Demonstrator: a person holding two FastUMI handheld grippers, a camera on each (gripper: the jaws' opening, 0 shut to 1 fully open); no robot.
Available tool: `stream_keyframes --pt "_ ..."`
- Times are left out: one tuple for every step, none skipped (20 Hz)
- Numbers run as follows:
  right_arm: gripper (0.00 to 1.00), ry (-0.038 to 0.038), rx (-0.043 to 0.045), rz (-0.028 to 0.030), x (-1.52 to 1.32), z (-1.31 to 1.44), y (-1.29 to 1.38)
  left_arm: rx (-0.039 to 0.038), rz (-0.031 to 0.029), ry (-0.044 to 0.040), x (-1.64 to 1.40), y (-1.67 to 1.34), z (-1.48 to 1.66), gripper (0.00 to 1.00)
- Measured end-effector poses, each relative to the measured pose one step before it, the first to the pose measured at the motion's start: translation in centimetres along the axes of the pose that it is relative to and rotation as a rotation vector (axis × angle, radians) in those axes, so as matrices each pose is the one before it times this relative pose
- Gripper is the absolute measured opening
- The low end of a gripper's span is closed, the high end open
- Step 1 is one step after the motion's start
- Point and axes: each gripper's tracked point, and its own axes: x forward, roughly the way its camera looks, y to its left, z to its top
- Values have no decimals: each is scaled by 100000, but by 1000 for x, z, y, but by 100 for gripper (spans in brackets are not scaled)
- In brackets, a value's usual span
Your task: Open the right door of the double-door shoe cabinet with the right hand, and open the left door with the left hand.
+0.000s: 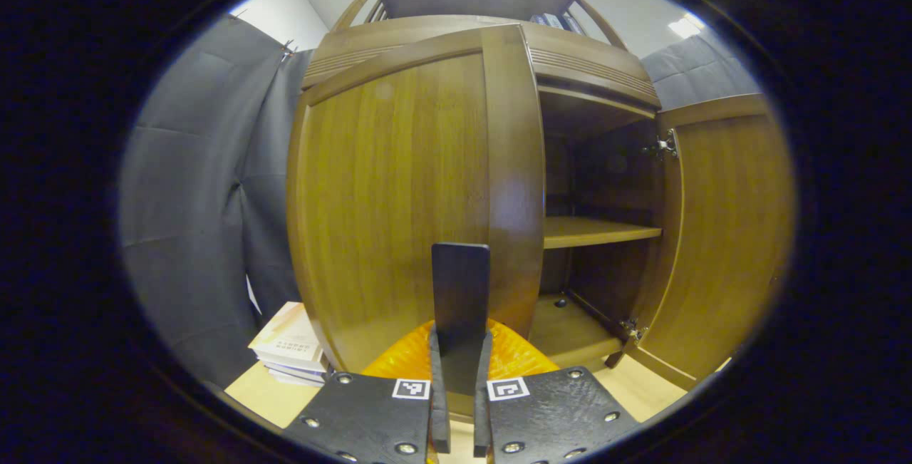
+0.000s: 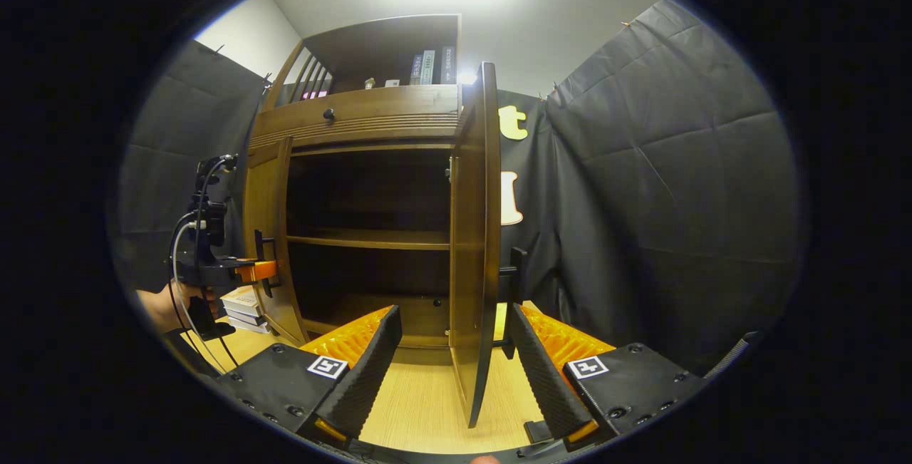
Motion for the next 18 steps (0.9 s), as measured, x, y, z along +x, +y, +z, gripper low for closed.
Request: stream_keyframes --pt "94 -163 -35 632 -240 88 205 80 305 350 -702 450 -16 16" --pt "94 -122 -86 609 -355 -26 203 255 257 148 -548 370 -99 17" --pt "94 -74 -106 553 -302 -18 233 194 513 -135 -691 362 -147 14" --pt "94 -157 -114 597 -263 73 171 380 690 212 -708 532 30 17" --pt "94 -268 -115 454 -273 189 187 -5 927 -98 -777 672 -77 17" --pt "94 -217 -99 475 -167 85 183 -35 970 52 -556 630 70 17" --pt "94 -174 -104 476 -298 54 195 -133 984 -129 -555 418 -167 17" --pt "94 -259 -16 410 -250 91 162 104 944 28 -416 306 -6 17" --pt "94 -204 5 480 -277 121 188 114 897 158 -301 348 -107 17" --pt "94 -344 -7 320 -156 138 200 242 764 215 -368 515 12 17" --pt "94 -248 18 409 -198 209 199 73 631 124 -557 662 -151 17" --pt "94 -299 35 502 -153 72 243 198 605 16 -370 534 6 15" --pt "94 -251 -57 490 -179 56 260 205 796 27 -504 597 -124 14" --pt "94 -179 -107 505 -172 7 232 230 1065 -126 -392 712 -53 17" --pt "94 -86 -95 625 -198 70 319 282 1214 -410 -253 252 -123 16" --pt "94 -94 -50 340 -77 38 184 -16 816 -110 -202 281 122 16" --pt "94 -222 18 486 -106 102 229 -552 143 -891 -674 754 114 13" --pt "94 -230 -15 323 -94 20 215 -317 -193 -951 -672 574 206 14"
